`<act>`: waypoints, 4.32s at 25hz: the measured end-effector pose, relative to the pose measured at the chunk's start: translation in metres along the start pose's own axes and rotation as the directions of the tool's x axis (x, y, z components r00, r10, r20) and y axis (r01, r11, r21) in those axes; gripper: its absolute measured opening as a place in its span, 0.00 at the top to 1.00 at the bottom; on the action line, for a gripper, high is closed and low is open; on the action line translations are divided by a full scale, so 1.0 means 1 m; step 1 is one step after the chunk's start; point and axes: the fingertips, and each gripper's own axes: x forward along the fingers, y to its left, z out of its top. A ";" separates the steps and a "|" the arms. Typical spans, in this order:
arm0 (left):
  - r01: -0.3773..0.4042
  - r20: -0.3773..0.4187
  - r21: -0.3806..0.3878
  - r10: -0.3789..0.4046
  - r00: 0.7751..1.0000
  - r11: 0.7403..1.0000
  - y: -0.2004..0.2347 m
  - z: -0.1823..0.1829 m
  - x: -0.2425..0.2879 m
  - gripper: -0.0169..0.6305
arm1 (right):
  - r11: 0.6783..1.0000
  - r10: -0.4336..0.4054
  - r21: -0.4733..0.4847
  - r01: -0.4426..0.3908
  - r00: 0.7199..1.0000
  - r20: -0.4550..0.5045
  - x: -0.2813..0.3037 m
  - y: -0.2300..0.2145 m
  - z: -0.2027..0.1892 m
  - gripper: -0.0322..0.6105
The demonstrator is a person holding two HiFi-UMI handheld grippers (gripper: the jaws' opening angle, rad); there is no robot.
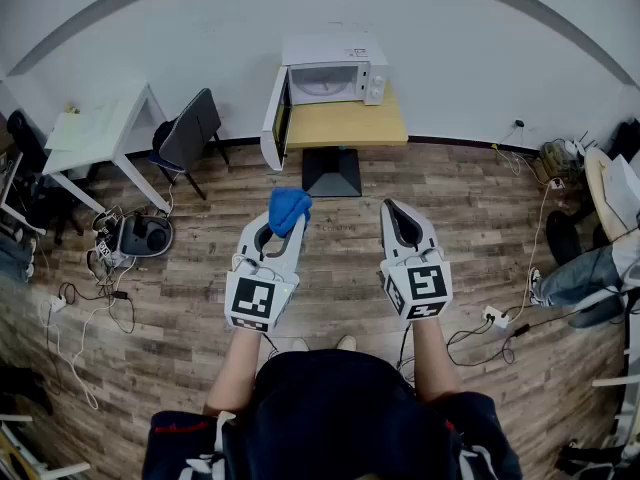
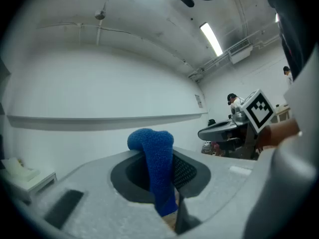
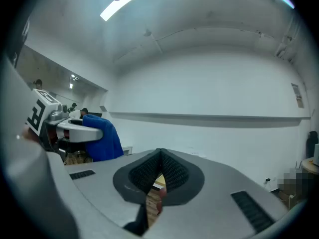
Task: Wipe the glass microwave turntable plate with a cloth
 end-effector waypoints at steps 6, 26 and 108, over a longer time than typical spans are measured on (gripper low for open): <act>-0.005 -0.008 -0.004 0.005 1.000 1.000 0.003 -0.003 0.007 0.89 | 1.000 0.012 0.016 -0.013 1.000 0.009 0.006 -0.003 -0.002 0.94; -0.043 0.000 -0.085 0.043 0.999 0.996 -0.045 -0.001 0.029 0.89 | 0.997 0.076 -0.015 -0.076 0.997 0.002 -0.016 -0.042 -0.027 0.94; -0.025 -0.134 -0.036 0.020 0.991 0.999 0.239 -0.127 0.392 0.89 | 0.991 0.116 -0.050 -0.124 0.983 -0.139 0.450 -0.159 -0.086 0.94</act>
